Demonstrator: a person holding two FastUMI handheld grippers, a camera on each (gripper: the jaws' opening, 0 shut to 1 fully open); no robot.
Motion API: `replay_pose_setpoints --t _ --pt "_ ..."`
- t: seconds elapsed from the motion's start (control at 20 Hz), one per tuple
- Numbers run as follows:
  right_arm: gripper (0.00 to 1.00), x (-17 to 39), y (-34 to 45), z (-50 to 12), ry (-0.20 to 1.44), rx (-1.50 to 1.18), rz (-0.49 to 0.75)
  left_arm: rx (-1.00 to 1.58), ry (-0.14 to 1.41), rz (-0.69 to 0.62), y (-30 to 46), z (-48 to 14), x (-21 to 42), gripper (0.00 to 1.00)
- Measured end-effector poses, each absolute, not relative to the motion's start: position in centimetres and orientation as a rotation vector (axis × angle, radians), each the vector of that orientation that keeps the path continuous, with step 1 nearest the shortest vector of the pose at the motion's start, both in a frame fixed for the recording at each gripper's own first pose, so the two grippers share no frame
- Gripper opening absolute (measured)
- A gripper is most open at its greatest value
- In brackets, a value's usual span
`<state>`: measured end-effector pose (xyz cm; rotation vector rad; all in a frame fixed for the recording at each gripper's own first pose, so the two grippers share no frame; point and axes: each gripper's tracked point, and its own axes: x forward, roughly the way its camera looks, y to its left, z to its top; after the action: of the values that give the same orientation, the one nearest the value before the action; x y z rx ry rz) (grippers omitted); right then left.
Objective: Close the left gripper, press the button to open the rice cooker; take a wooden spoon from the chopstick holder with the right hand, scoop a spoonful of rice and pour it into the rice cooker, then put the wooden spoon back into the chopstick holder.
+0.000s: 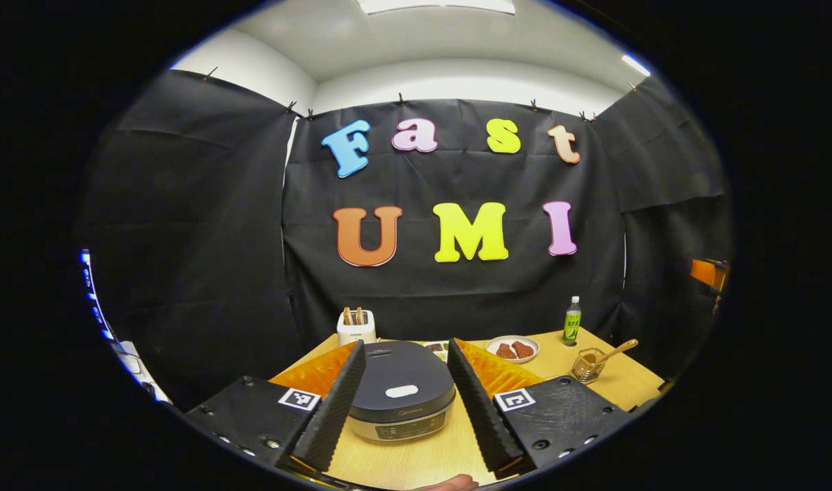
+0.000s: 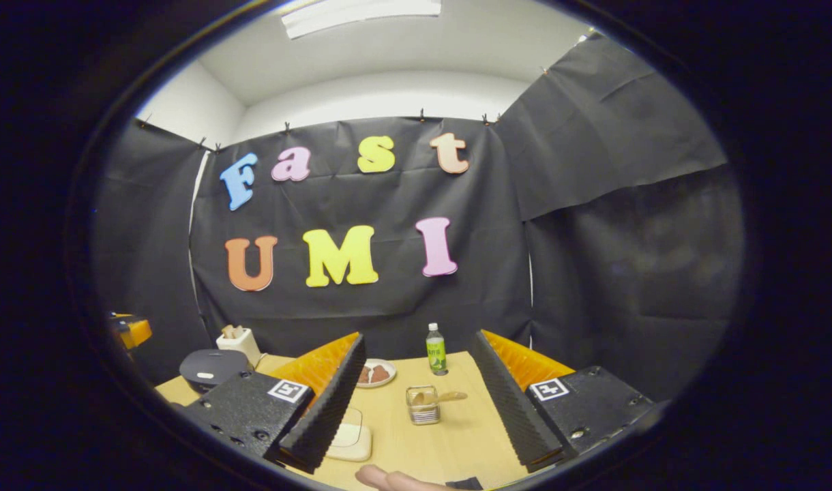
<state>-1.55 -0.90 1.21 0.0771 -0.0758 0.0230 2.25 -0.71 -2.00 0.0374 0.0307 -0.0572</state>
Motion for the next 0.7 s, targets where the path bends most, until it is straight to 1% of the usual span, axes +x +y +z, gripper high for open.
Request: replay_pose_setpoints --t 0.05,0.1,0.15,0.2,0.25,0.3,0.35,0.4,0.45,0.55,0.7 --pt "1.00 -1.4 -1.0 0.7 -0.066 0.070 0.023 0.049 0.044 -0.059 -0.8 -2.6 2.7 0.75" --pt "1.00 -1.3 -1.1 0.5 -0.054 0.066 0.026 0.054 0.056 -0.068 -1.0 -3.1 3.2 0.69" --pt "1.00 -1.2 -1.2 0.5 -0.050 0.069 0.028 0.046 0.069 -0.074 -1.0 -3.6 3.6 0.54" --pt "1.00 -1.1 -1.5 0.5 -0.050 0.073 0.027 0.033 0.087 -0.087 -1.2 -4.2 4.2 0.43" --pt "1.00 -0.9 -1.8 0.3 -0.051 0.075 0.023 0.022 0.104 -0.087 -1.2 -4.9 4.6 0.44" --pt "1.00 -0.7 -2.0 0.0 -0.048 0.075 0.019 0.016 0.123 -0.080 -1.0 -5.7 5.1 0.35" --pt "1.00 -0.5 -2.1 -0.4 -0.044 0.074 0.016 0.021 0.140 -0.085 -1.0 -6.3 6.0 0.34" --pt "1.00 -0.4 -2.1 -0.8 -0.038 0.073 0.018 0.000 0.160 -0.064 -0.9 -7.1 7.7 0.18" --pt "1.00 -0.1 -2.1 -1.3 -0.029 0.074 0.019 -0.017 0.191 -0.063 -0.5 -8.0 7.6 0.03" --pt "1.00 0.2 -2.1 -1.9 -0.018 0.075 0.024 -0.029 0.248 -0.053 -0.1 -9.8 8.9 0.00" --pt "1.00 0.6 -2.1 -2.8 -0.009 0.070 0.035 -0.038 0.327 -0.040 -0.2 -12.1 10.6 0.00"
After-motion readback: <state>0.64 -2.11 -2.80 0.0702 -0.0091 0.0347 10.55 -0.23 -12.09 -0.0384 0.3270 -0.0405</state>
